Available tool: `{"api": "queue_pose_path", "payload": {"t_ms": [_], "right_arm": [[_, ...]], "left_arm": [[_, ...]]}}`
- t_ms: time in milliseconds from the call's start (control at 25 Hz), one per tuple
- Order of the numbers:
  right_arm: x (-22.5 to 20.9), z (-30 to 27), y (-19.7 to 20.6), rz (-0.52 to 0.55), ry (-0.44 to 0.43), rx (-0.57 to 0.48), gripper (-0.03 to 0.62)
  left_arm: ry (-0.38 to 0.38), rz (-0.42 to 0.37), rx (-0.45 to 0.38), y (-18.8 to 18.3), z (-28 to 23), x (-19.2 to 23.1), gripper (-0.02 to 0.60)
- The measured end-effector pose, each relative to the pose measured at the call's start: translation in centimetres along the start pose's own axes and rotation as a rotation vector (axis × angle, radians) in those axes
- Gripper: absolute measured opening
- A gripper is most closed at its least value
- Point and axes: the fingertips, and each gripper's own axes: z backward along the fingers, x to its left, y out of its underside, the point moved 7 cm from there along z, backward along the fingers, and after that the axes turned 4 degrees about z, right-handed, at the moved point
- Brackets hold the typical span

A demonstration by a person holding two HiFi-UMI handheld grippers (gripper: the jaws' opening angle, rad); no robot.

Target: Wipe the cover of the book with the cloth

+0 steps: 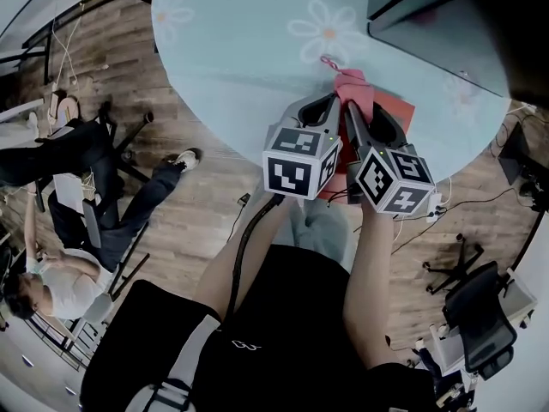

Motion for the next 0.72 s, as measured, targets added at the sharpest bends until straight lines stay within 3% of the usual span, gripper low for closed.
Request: {"api": "queue_pose_path", "payload": {"t_ms": [720], "right_arm": [[-3.9, 2.0, 0.2, -0.004, -0.043, -0.009, 0.158]], "left_arm": [[-0.059, -0.036, 0.043, 1.4, -2.1, -3.6, 0.012]]}}
